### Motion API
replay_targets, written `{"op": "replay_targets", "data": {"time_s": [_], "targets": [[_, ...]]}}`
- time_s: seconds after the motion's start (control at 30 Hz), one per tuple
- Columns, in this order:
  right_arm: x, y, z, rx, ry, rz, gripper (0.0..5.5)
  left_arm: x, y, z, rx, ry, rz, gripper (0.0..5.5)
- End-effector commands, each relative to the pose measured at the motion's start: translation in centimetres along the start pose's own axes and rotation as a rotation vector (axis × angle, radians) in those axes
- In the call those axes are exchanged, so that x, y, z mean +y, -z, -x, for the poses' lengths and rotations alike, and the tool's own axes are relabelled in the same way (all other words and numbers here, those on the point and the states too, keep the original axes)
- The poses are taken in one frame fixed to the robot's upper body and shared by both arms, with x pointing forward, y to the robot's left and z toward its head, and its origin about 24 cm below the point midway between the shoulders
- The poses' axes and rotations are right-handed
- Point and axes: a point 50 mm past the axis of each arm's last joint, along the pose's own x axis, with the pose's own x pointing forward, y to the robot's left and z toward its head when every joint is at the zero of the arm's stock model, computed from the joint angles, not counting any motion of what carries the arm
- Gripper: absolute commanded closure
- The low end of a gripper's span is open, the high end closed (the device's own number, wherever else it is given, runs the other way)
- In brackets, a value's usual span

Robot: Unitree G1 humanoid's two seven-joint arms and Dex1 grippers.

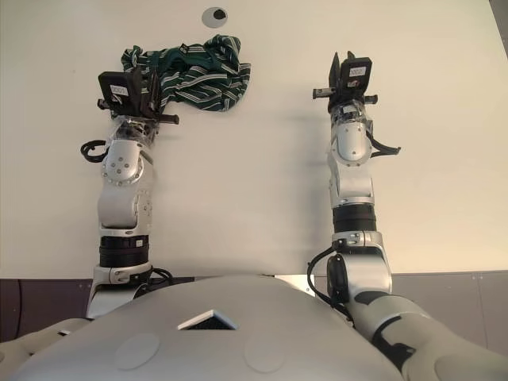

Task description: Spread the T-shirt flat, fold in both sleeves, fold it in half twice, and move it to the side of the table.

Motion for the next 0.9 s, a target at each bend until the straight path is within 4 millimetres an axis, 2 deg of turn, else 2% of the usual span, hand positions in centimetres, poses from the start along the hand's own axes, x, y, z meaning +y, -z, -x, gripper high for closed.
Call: {"op": "replay_targets", "data": {"time_s": [0.03,0.3,0.63,0.9], "targets": [[-0.6,-0.9,-0.4,-0.013,-0.012,0.038,4.46,0.2,0.2,-0.4,0.047,-0.045,0.002,4.27],[-0.8,-1.1,-0.2,0.005,0.013,0.034,4.46,0.7,0.6,-1.2,0.08,-0.038,-0.043,4.27],[-0.1,-1.0,-0.1,0.017,0.03,-0.003,4.46,1.9,0.0,-2.4,0.078,0.048,-0.182,4.27],[0.0,-1.1,-0.2,0.01,0.034,-0.004,4.46,2.7,0.1,-2.9,0.083,0.033,-0.192,4.27]]}}
